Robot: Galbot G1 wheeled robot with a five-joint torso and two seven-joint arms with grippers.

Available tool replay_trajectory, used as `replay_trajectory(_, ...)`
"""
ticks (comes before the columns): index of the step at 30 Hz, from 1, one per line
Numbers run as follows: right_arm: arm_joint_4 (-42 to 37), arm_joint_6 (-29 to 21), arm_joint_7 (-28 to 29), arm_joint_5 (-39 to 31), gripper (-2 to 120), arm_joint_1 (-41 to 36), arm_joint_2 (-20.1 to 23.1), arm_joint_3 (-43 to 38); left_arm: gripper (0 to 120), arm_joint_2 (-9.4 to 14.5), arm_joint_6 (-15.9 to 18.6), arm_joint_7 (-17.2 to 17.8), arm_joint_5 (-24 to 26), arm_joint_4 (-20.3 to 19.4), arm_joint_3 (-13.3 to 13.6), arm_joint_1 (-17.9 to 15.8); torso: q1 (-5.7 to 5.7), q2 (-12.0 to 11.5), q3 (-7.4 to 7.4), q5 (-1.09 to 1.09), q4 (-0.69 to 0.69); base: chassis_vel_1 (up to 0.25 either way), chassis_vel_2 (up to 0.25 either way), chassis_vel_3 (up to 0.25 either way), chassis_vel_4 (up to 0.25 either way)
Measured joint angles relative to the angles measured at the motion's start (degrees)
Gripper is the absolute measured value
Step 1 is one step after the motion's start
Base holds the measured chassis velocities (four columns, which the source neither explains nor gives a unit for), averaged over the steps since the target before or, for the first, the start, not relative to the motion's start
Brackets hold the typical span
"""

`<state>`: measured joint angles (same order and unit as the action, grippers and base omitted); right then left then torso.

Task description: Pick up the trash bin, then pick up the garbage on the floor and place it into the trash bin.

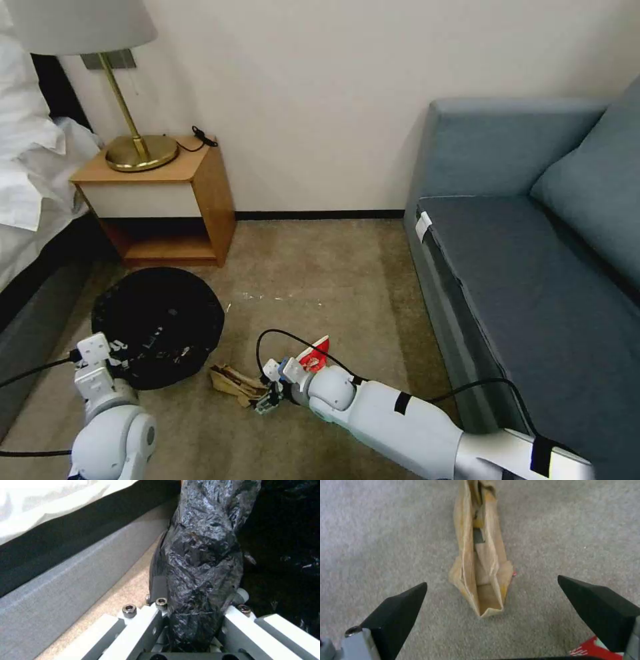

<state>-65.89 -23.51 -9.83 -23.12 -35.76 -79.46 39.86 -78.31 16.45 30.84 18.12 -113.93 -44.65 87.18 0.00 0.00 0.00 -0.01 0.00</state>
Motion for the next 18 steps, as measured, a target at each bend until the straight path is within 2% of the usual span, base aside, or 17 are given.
replay_trajectory(7, 5.65, -0.49, -4.05, 6.55, 100, -0.69, -3.63, -2.98, 2, -1.06, -0.01, 0.09, -0.88, -0.71, 0.02, 0.68, 0.00, 0.00, 0.00, 0.00, 0.01, 0.000, 0.000, 0.000, 0.000)
replay_trajectory(13, 8.33, 0.58, -5.13, 9.35, 100, -1.14, -5.05, -4.54, 2, -1.24, -0.03, 0.12, -0.97, -0.72, 0.09, 0.57, 0.00, 0.00, 0.00, 0.00, 0.00, 0.000, 0.000, 0.000, 0.000)
replay_trajectory(18, 10.27, 0.88, -5.59, 11.96, 88, -1.43, -6.22, -6.11, 2, -1.42, 0.02, 0.13, -1.26, -0.54, 0.55, 0.11, 0.00, 0.00, 0.00, 0.00, 0.01, 0.000, 0.000, 0.000, 0.000)
